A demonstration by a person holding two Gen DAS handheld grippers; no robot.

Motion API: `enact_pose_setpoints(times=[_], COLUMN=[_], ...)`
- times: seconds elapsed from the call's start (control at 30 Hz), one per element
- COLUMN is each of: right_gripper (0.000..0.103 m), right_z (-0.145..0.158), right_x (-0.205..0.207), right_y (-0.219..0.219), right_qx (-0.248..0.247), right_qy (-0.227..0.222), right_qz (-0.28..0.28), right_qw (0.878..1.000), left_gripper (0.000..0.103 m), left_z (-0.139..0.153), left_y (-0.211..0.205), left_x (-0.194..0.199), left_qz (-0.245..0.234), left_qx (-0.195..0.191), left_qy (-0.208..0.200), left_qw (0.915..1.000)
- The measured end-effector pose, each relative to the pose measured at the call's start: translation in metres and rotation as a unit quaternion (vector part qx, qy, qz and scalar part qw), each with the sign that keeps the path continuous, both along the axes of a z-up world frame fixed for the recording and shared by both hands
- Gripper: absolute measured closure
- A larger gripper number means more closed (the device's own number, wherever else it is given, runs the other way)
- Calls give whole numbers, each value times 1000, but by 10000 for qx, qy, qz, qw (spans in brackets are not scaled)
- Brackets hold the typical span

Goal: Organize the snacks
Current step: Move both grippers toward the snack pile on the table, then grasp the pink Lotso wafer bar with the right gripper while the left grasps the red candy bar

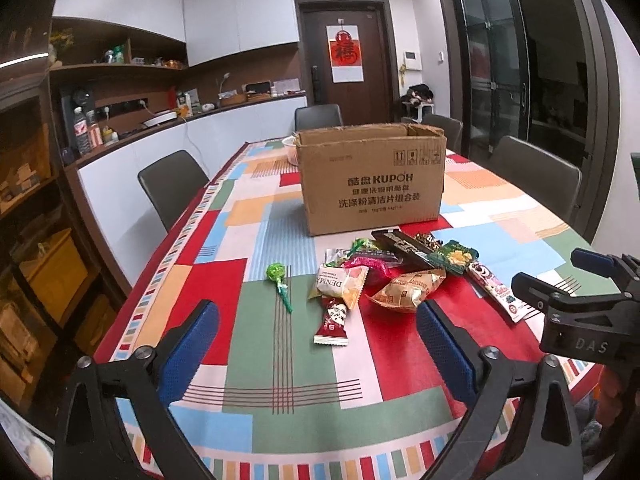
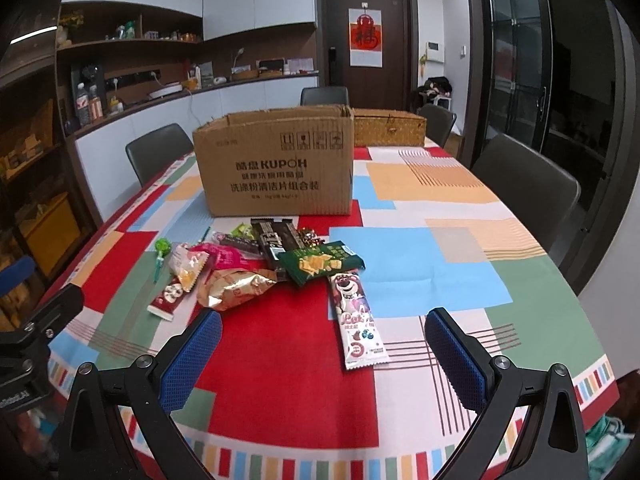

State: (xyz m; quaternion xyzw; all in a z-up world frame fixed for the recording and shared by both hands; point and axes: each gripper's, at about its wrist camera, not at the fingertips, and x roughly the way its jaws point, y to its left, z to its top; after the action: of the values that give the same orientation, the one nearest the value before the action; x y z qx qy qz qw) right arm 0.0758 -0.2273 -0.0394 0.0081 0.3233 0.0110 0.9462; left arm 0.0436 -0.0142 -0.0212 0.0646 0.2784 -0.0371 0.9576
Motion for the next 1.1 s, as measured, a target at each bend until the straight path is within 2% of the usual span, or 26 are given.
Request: enact_pose_setpoints(times=[0.07, 0.3, 0.63, 0.93, 1.1], right_gripper=[1, 1, 10, 20, 23], right_z=[-5, -18, -36, -56, -64], right_x=[9, 29, 53, 79, 91], right_y=[-1, -4, -7, -9, -10], right_qx=[-15, -65, -181, -192, -179], right_qy=[71, 218, 446, 726, 875], right_qz=[-1, -73, -73, -44, -34], right_qw=[10000, 9997, 9988, 9972, 9960], left_gripper=[12, 21, 31, 45, 47], left_z=[-5, -21, -40, -64, -72], left_y=[0, -2, -6, -8, -7], left_x=[8, 26, 53, 79, 91], left_qz=[-22, -68, -118, -205, -190], left_qx=[1, -11, 80, 51, 14], left_qy=[115, 409, 753, 1189, 1352], left_qw=[9999, 9991, 9971, 9927, 9906])
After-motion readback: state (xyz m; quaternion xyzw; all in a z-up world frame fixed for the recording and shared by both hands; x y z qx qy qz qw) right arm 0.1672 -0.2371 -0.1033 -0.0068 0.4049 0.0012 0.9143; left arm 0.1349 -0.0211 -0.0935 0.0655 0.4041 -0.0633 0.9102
